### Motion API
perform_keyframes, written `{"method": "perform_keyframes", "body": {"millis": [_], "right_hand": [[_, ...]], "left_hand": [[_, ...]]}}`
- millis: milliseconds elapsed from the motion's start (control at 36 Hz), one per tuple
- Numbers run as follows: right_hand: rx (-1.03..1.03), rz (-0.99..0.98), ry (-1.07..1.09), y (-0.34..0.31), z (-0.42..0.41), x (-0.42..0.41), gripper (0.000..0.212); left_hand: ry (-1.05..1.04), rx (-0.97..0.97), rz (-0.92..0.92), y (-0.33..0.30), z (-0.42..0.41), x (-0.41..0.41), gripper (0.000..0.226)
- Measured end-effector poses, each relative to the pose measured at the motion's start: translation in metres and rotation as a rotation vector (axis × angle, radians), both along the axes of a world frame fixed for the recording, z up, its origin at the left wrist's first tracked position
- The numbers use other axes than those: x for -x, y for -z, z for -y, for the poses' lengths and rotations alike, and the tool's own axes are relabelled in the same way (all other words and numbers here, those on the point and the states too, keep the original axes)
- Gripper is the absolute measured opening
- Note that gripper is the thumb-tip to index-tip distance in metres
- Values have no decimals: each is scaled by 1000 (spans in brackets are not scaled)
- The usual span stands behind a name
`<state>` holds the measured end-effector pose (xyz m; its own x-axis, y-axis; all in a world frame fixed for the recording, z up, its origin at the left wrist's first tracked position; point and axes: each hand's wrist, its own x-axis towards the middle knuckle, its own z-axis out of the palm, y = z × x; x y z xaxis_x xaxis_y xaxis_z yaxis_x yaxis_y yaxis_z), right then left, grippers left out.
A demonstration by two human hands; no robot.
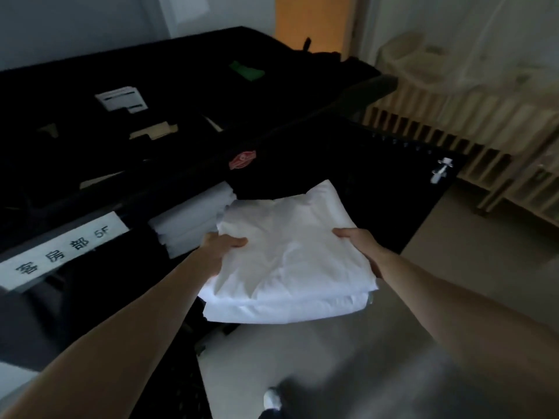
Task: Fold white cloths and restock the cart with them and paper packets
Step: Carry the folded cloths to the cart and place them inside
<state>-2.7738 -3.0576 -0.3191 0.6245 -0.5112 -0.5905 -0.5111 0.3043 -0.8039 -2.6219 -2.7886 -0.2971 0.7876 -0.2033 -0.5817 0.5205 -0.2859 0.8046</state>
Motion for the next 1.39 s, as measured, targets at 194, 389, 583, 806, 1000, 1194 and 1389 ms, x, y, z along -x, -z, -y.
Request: {"method": "perform_keyframes", "body": {"millis": [194, 389, 583, 806, 1000, 1194, 1389], "right_hand": [[18, -23, -87, 15, 3, -56, 55], [63, -73, -190, 22, 14, -96, 49], [77, -123, -330, 56, 39, -122, 33], [53, -215, -555, 102, 68, -140, 39], [35, -272, -666, 139, 72, -147, 61], [-24, -251, -630, 196, 64, -147, 30], [-23, -281, -566, 287, 60, -129, 39]], "left_hand": [[-87, -14, -35, 17, -5, -32, 61], [-187, -69, -74, 32, -4, -41, 58], [-336, -28, -126, 63, 9, -26, 54], [-571, -53, -186, 105, 37, 20, 36], [-609, -72, -285, 132, 39, 39, 51], [-625, -36, -303, 182, 31, 33, 20], [-634, 8, -290, 265, 30, 36, 38]]}}
